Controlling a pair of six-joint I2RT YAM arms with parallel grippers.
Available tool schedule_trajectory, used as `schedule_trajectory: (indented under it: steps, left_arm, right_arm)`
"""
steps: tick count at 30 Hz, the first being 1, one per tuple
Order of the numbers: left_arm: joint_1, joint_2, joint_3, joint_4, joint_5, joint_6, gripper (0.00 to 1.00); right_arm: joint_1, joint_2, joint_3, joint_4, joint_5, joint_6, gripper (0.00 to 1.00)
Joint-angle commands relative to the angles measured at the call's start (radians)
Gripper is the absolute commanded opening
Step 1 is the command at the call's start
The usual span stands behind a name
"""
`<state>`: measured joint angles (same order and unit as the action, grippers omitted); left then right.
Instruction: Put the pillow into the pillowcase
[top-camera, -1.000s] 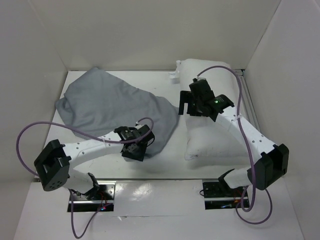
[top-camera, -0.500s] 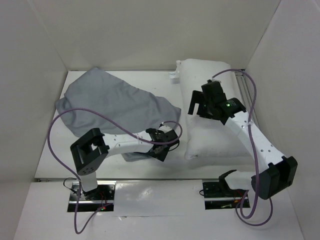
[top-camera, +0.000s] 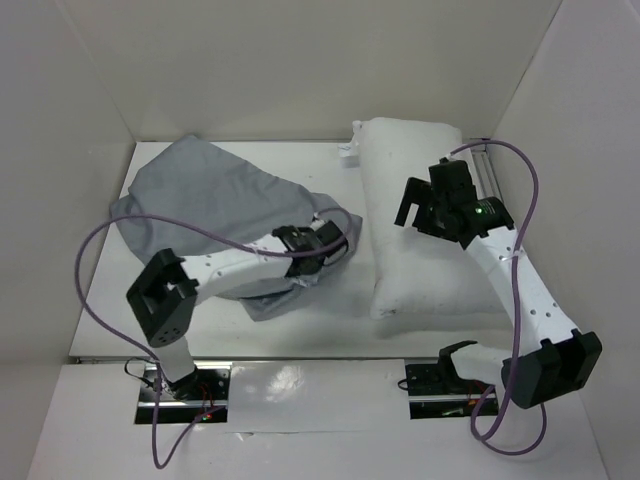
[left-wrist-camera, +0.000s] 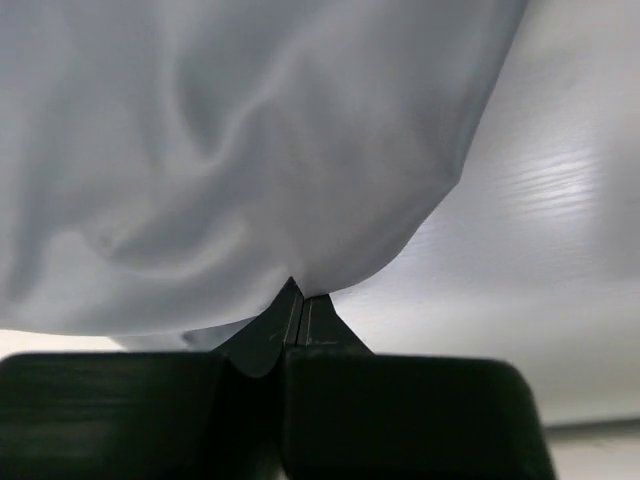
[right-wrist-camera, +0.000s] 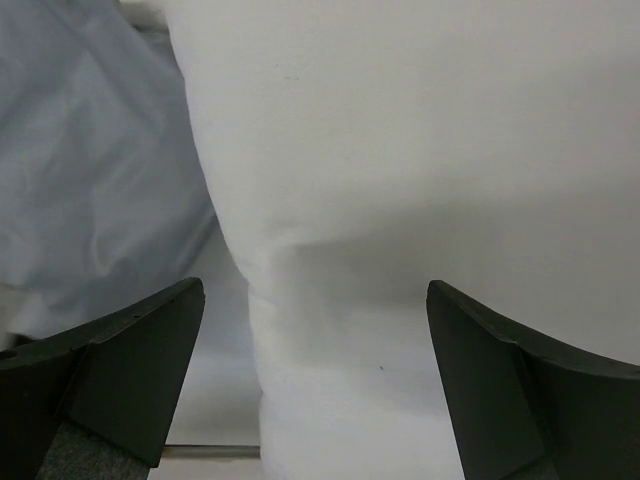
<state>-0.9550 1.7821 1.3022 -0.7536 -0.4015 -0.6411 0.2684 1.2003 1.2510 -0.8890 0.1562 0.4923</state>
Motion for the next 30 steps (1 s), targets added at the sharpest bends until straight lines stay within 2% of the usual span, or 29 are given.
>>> schedule_trajectory:
  steps: [1,5,6,8,12,14,17,18,19,20,21,23,24,28,30]
  left_arm:
    - [0.126,-0.191,0.104,-0.052,0.116,0.081,0.0]
    - [0.3,-0.251,0.186,-0.09,0.315,0.155,0.0]
    - [0.365,-0.265,0.196,-0.09,0.349,0.181,0.0]
    - [0.424,-0.265,0.225,-0.09,0.435,0.192,0.0]
    - [0.564,-0.244,0.259,-0.09,0.559,0.201,0.0]
    - [0.64,-0.233,0.285,-0.09,0.599,0.192,0.0]
    - [0.734,-0.21,0.308,-0.07,0.7,0.173,0.0]
    - [0.752,-0.21,0.309,-0.07,0.736,0.173,0.0]
    - [0.777,-0.196,0.322,-0.07,0.748,0.173,0.0]
    - [0.791,-0.185,0.334,-0.07,0.759,0.164,0.0]
    - [0.791,-0.185,0.335,-0.07,0.771,0.164,0.0]
    - [0.8,-0.176,0.335,-0.061,0.783,0.164,0.0]
    - [0.8,-0.176,0.335,-0.061,0.783,0.155,0.0]
    - [0.8,-0.165,0.335,-0.061,0.808,0.155,0.0]
    - [0.8,-0.165,0.344,-0.061,0.796,0.155,0.0]
  right_arm:
    - [-0.008,0.024,0.056,-0.021,-0.052,-0.052,0.99]
    - [0.003,0.111,0.154,-0.011,-0.07,-0.103,0.99]
    - [0.014,0.164,0.184,-0.028,-0.029,-0.103,0.99]
    - [0.032,0.223,0.255,-0.066,0.026,-0.103,0.99]
    - [0.098,0.346,0.414,-0.097,0.086,-0.103,0.99]
    - [0.142,0.372,0.426,-0.097,0.095,-0.087,0.99]
    - [0.241,0.34,0.355,-0.05,0.105,-0.026,0.96]
    - [0.285,0.323,0.282,-0.035,0.092,0.01,0.95]
    - [0.304,0.303,0.236,-0.013,0.077,0.025,0.91]
    - [0.316,0.236,0.14,0.042,0.025,0.034,0.83]
    - [0.316,0.219,0.093,0.068,-0.042,0.034,0.8]
    - [0.316,0.205,-0.011,0.097,-0.078,0.048,0.75]
    - [0.316,0.196,-0.028,0.07,-0.051,0.063,0.73]
    - [0.316,0.157,-0.081,-0.26,0.178,0.262,0.71]
    - [0.316,0.096,-0.081,-0.332,0.247,0.345,0.71]
